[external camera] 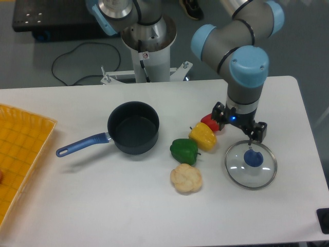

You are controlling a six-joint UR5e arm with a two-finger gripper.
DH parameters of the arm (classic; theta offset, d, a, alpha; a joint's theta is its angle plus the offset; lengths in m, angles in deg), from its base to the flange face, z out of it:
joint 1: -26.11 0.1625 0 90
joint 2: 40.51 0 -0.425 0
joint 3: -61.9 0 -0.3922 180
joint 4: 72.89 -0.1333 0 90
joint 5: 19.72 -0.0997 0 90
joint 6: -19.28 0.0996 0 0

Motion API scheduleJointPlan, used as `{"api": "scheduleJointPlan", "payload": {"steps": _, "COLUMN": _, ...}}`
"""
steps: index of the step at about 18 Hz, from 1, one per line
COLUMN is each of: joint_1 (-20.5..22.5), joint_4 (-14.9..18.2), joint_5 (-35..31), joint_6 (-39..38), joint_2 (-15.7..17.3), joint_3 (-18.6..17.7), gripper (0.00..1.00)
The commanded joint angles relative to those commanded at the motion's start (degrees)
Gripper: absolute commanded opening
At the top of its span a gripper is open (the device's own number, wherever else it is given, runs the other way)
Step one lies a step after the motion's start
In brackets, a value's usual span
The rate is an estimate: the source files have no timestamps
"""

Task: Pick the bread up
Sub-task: 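Move the gripper from above the glass lid toward the bread roll, then lower the open gripper over the round bread roll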

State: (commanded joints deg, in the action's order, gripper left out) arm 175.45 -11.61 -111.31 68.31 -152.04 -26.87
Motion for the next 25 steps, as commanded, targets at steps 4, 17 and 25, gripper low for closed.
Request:
{"api": "scheduleJointPlan", "payload": {"steps": 4, "joint_1": -1.94, "joint_4": -2.92, "joint_5": 1.4, "joint_6": -2.89, "joint_2": -1.59, "joint_3": 0.0, "gripper": 1.0}}
{"api": "scheduleJointPlan", "payload": {"steps": 17, "joint_1": -4.75, "joint_4": -3.27, "joint_5": 2.81, "joint_6": -13.35, "joint_2": -10.12, "joint_3": 2.29, "gripper": 0.99}}
{"api": "scheduleJointPlan", "payload": {"steps": 25, "joint_1": -6.69, "joint_4": -4.24, "joint_5": 2.82, "joint_6": -12.91, "joint_2": -12.31, "joint_3": 1.58, "gripper": 0.92}}
